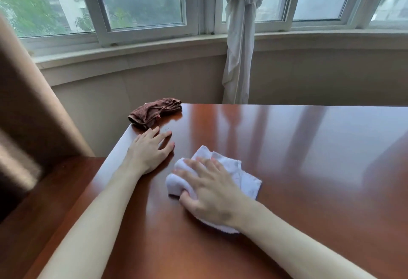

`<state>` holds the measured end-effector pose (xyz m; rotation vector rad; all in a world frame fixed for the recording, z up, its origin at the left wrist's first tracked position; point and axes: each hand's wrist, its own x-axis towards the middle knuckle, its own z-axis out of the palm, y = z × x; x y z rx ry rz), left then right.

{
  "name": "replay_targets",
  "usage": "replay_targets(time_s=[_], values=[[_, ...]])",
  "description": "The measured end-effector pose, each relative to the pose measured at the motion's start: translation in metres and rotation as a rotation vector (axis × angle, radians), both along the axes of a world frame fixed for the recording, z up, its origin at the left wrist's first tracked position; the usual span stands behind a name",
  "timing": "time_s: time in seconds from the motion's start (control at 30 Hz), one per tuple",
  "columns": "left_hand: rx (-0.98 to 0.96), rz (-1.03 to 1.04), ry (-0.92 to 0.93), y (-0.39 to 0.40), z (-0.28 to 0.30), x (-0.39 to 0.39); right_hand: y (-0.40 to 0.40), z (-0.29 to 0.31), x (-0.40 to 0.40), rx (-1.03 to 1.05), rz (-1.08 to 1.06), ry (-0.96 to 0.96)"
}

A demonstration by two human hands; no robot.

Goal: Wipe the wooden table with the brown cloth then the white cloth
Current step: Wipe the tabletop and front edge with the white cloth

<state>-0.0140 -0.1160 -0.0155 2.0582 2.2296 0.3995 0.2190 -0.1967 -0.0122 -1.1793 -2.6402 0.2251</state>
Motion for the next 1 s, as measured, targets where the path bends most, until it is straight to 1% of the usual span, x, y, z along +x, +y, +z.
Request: replay_targets(time_s=[0.07,0.13,0.27,0.37,0.5,0.57,0.63,0.7,0.77,0.93,1.0], values=[[-0.018,-0.001,0.003,-0.004,0.001,0.0,-0.024,-0.001,0.013,0.006,0.003,0.01],[-0.029,-0.01,-0.002,-0.005,0.001,0.0,-0.009,0.003,0.025,-0.017,-0.058,0.01],[-0.014,-0.01,0.0,-0.002,-0.002,-0.002,0.084,0.006,0.048,0.016,-0.307,-0.02],[-0.008,-0.015,-0.015,-0.001,-0.004,-0.003,0.167,0.004,0.061,-0.007,-0.41,-0.006],[0.024,0.0,-0.058,0.004,-0.005,-0.007,0.269,0.009,0.058,-0.024,-0.455,-0.052],[0.041,0.006,-0.074,0.005,-0.009,-0.009,0.301,0.008,0.049,-0.038,-0.466,-0.079],[0.048,-0.002,-0.088,0.007,-0.009,-0.011,0.314,0.009,0.041,-0.033,-0.488,-0.077],[0.052,-0.002,-0.091,0.005,-0.007,-0.011,0.305,0.008,0.039,-0.008,-0.464,-0.054],[0.032,0.002,-0.09,0.003,-0.005,-0.01,0.279,0.006,0.041,-0.002,-0.388,-0.023],[-0.013,0.017,-0.065,0.001,-0.001,-0.002,0.159,0.003,0.045,-0.005,-0.253,-0.04],[-0.062,0.041,-0.055,0.006,0.001,-0.001,0.107,-0.002,0.045,-0.026,-0.211,-0.024]])
